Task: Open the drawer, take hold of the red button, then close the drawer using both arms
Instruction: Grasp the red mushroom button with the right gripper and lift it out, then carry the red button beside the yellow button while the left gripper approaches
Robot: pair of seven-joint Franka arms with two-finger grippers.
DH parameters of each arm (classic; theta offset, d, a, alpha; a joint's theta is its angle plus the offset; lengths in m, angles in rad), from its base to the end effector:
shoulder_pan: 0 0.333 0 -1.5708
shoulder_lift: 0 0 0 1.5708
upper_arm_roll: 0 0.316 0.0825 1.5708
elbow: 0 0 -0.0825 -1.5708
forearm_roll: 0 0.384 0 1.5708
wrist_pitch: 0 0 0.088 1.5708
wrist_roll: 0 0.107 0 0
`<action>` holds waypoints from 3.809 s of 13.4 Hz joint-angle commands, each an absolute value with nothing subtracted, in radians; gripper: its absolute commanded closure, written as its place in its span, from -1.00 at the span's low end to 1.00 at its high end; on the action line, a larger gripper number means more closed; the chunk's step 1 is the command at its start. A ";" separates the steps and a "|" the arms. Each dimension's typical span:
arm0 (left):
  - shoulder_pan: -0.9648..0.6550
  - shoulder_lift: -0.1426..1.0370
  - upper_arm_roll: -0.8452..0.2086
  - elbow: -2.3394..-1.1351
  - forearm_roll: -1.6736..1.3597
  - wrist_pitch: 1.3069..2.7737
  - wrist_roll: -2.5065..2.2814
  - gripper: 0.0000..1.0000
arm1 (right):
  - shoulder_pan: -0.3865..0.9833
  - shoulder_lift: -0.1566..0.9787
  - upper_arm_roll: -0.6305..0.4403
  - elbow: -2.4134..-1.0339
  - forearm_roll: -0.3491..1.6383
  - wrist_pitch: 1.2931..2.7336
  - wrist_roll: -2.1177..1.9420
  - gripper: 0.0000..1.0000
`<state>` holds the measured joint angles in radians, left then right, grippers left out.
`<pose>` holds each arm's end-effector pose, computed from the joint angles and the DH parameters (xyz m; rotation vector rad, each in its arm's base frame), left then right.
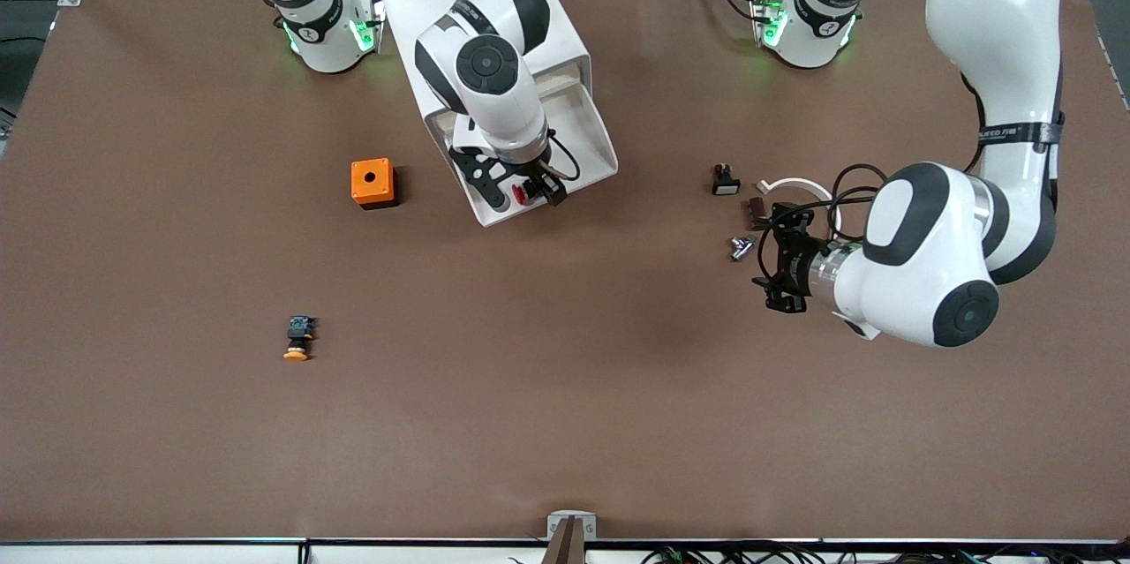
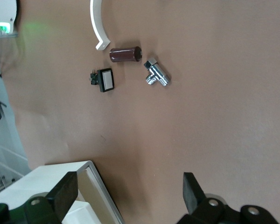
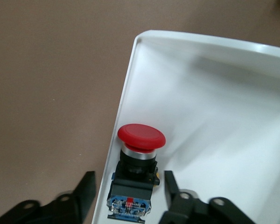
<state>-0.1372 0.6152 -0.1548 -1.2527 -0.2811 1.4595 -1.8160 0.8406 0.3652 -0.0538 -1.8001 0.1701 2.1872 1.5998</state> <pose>0.6497 -0.2040 0.3876 -2.0493 -2.0271 0.7720 0.4491 0.4628 0.3475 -2.7617 1.3445 0.1595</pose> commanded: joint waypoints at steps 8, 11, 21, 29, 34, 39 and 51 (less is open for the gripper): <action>-0.141 0.557 -0.160 -1.266 -0.198 1.456 -1.660 -0.98 | 0.841 0.344 -0.066 -1.766 0.179 2.152 1.594 0.97; -0.140 0.558 -0.158 -1.266 -0.196 1.457 -1.660 -0.98 | 0.770 0.344 -0.066 -1.698 0.181 2.076 1.488 0.99; -0.193 0.584 -0.156 -1.270 -0.196 1.552 -1.501 -0.98 | 0.427 0.354 -0.069 -1.601 0.181 1.948 0.817 0.99; -0.278 0.660 -0.158 -1.278 -0.121 1.640 -1.445 -0.99 | 0.246 0.443 -0.071 -1.614 0.170 2.014 0.399 0.98; -0.325 0.677 -0.158 -1.278 -0.120 1.687 -1.384 -0.98 | 0.195 0.560 -0.071 -1.614 0.170 2.150 0.267 0.98; -0.356 0.669 -0.160 -1.282 -0.120 1.704 -1.230 -0.98 | 0.179 0.647 -0.066 -1.618 0.179 2.269 0.221 0.98; -0.440 0.675 -0.181 -1.307 -0.124 1.746 -1.054 -0.99 | 0.176 0.736 -0.066 -1.605 0.181 2.326 0.137 0.55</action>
<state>-0.4198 0.6841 -0.1640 -1.2939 -0.1427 1.7321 -1.0770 0.1943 0.7228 -0.0794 -1.6234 0.1705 2.3231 0.1564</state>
